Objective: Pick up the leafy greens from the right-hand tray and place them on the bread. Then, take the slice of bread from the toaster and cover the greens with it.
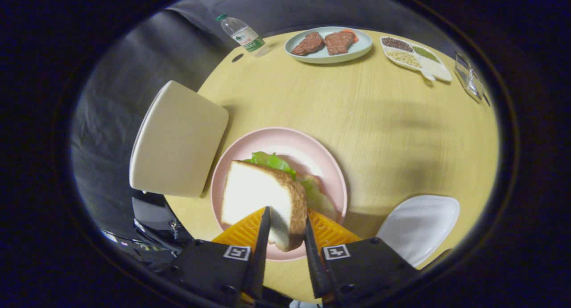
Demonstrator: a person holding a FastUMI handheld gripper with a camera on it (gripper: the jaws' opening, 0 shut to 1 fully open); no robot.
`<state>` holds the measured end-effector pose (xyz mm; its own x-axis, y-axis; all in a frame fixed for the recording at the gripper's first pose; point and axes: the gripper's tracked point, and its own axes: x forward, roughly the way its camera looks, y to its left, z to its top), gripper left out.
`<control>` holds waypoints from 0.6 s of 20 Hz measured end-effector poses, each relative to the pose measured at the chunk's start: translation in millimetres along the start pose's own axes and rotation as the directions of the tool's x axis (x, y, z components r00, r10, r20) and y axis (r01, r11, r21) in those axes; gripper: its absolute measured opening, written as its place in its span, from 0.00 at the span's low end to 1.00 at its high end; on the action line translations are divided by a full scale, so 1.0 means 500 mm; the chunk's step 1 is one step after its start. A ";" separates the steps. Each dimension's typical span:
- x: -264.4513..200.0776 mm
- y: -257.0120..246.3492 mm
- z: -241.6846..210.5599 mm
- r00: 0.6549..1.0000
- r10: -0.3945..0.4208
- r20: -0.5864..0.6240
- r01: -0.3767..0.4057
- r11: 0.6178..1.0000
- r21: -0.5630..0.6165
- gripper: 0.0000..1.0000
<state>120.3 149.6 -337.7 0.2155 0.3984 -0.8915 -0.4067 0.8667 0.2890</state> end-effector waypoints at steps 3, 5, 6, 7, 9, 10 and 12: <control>-0.004 0.011 0.000 0.999 -0.022 0.029 0.024 0.998 -0.051 0.59; -0.008 0.017 0.003 0.998 -0.039 0.054 0.044 0.995 -0.087 0.68; -0.011 0.016 0.005 0.996 -0.052 0.070 0.059 0.993 -0.106 0.72; -0.014 0.014 0.008 0.994 -0.064 0.084 0.073 0.991 -0.116 0.77; -0.023 0.009 0.019 0.989 -0.086 0.118 0.100 0.988 -0.117 0.86; -0.033 0.010 0.026 0.986 -0.088 0.144 0.104 0.988 -0.113 0.90; -0.054 0.011 0.043 0.976 -0.084 0.203 0.106 0.989 -0.103 0.95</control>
<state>131.2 149.9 -304.6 0.4244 0.3772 -0.8232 -0.4710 0.8684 0.1551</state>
